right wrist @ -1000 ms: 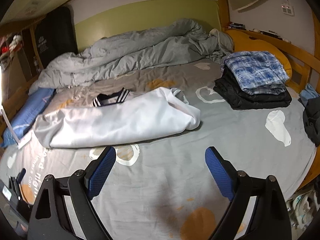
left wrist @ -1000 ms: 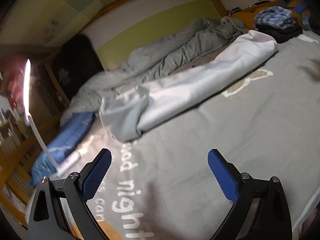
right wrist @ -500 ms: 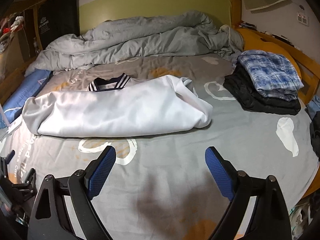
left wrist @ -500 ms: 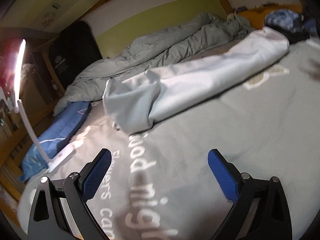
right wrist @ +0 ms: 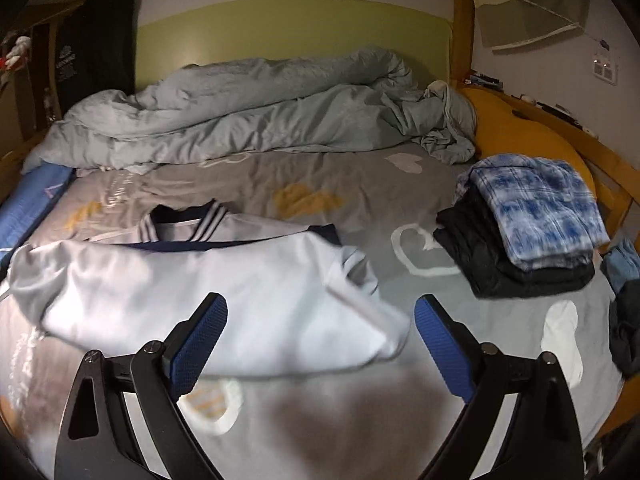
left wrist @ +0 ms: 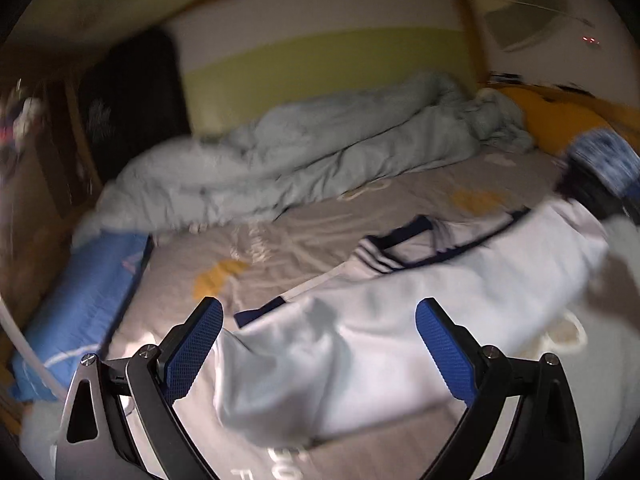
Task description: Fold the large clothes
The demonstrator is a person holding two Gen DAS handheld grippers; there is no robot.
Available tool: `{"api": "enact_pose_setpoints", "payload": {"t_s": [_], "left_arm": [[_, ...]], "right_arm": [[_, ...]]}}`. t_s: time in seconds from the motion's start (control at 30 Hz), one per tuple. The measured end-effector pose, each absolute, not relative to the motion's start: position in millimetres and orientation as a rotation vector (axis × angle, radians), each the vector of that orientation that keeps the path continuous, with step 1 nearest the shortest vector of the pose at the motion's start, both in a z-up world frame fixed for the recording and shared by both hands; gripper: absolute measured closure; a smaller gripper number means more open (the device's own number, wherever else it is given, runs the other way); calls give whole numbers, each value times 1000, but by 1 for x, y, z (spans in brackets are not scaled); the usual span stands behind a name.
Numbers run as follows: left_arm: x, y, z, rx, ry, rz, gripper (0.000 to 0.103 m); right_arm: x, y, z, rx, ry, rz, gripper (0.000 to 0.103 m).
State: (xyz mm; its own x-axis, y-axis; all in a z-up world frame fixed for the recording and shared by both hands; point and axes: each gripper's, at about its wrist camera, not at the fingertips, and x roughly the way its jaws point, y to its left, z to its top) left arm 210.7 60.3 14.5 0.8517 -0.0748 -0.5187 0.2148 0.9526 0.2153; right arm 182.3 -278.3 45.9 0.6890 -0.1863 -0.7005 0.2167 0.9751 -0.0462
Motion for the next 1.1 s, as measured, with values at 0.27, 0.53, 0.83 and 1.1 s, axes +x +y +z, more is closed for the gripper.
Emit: {"api": "enact_pose_setpoints", "payload": {"t_s": [0.27, 0.53, 0.83, 1.1], "left_arm": [[309, 126, -53, 139, 778, -106, 5], [309, 126, -78, 0, 729, -333, 79], [313, 120, -20, -2, 496, -247, 93], [361, 108, -90, 102, 658, -142, 83]], "right_arm": [[259, -346, -19, 206, 911, -188, 9], [271, -360, -51, 284, 886, 11, 86], [265, -347, 20, 185, 606, -44, 99], [333, -344, -54, 123, 836, -124, 93]]}}
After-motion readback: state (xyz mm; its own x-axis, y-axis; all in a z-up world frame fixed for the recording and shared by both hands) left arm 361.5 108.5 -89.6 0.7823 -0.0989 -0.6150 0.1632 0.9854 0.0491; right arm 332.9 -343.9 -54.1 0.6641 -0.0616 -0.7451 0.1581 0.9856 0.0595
